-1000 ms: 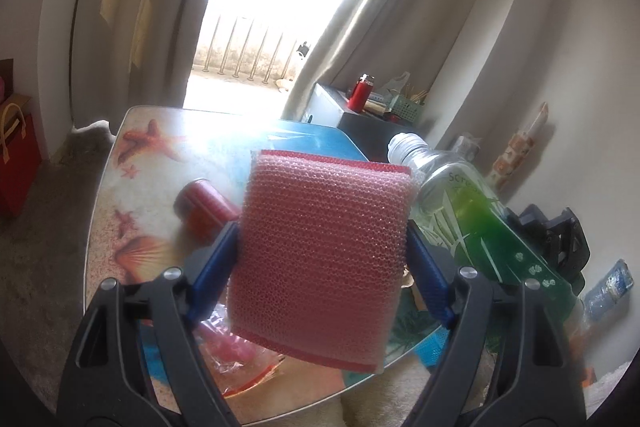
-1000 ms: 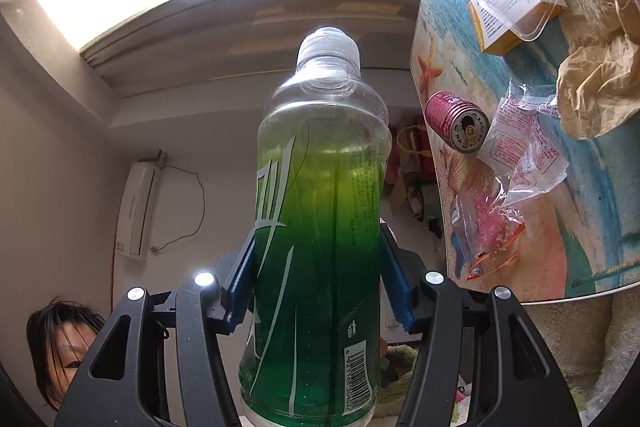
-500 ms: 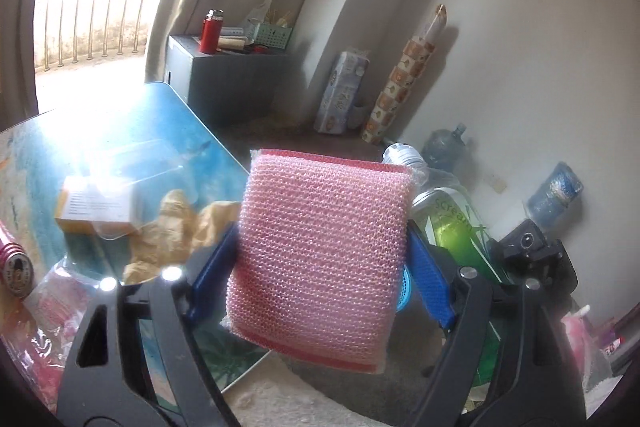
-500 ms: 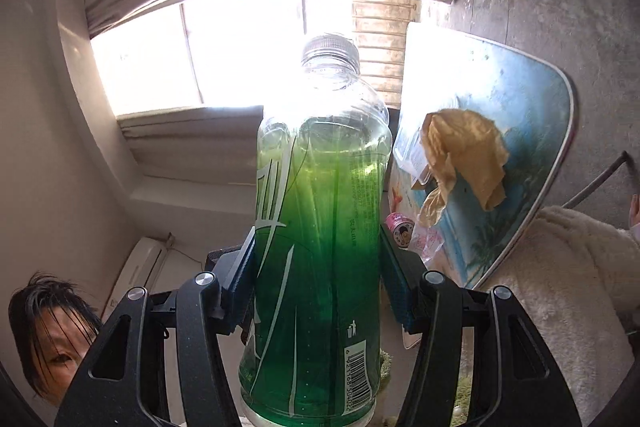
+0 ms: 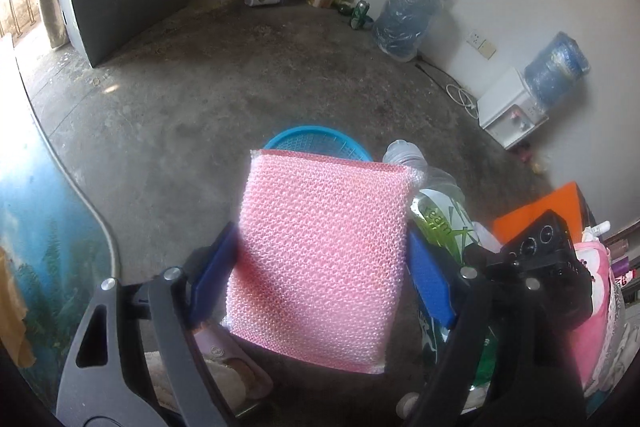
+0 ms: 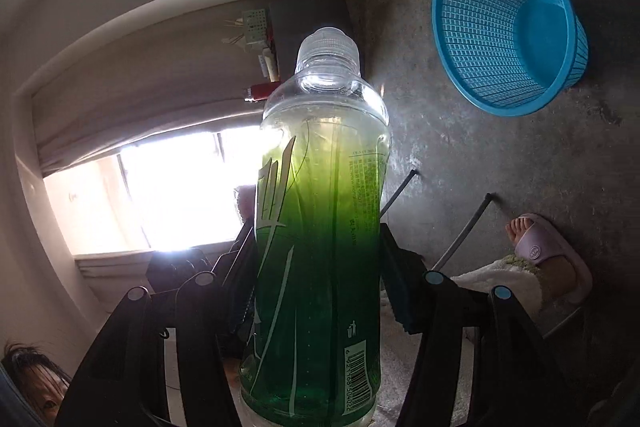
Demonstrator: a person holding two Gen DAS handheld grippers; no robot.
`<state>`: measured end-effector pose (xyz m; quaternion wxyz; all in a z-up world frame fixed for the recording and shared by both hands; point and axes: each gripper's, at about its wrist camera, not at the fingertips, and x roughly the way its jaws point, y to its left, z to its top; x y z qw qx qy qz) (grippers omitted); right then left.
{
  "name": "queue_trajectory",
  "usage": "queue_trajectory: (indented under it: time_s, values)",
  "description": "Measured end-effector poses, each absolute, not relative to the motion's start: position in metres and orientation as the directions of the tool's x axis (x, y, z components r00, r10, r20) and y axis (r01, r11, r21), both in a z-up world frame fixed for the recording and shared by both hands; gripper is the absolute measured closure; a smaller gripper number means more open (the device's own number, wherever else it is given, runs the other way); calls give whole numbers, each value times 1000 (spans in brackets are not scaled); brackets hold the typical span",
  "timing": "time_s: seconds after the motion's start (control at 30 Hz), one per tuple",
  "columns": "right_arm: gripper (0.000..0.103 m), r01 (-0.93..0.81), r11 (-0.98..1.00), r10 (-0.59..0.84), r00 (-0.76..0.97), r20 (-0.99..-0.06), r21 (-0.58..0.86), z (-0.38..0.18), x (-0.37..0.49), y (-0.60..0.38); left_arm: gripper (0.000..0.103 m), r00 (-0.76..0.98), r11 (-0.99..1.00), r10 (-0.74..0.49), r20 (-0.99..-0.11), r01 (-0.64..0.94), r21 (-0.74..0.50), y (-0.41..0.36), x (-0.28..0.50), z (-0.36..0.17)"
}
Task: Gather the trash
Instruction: 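Carry the pink sponge and green bottle over the blue wastebasket with both tools, then open both tools to drop the sponge and bottle into the wastebasket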
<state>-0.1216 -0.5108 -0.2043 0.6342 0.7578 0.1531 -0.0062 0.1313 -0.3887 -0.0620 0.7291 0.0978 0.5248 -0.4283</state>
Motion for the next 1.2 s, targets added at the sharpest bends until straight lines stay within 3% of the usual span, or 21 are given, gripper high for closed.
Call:
queue_trajectory:
  time_s: [0.37,0.47,0.67,0.93,1.2]
  values:
    - [48,490,-210,214,868,-449,846,-293,-72,-591,24,-43,669,-390,-920,673,-316,-483,178,-174]
    - [46,576,-182,200,815,-544,797,-304,-56,-617,23,-14,699,-356,-934,660,-276,-498,190,-188]
    - [36,698,-139,175,715,-677,702,-331,-34,-646,22,-32,702,-415,-909,625,-342,-476,202,-189]
    - [36,713,-105,168,700,-694,694,-342,-27,-648,22,-10,708,-446,-895,607,-360,-475,214,-186]
    - [36,699,-90,117,715,-690,709,-317,-50,-648,22,-15,690,-491,-871,603,-400,-470,210,-172]
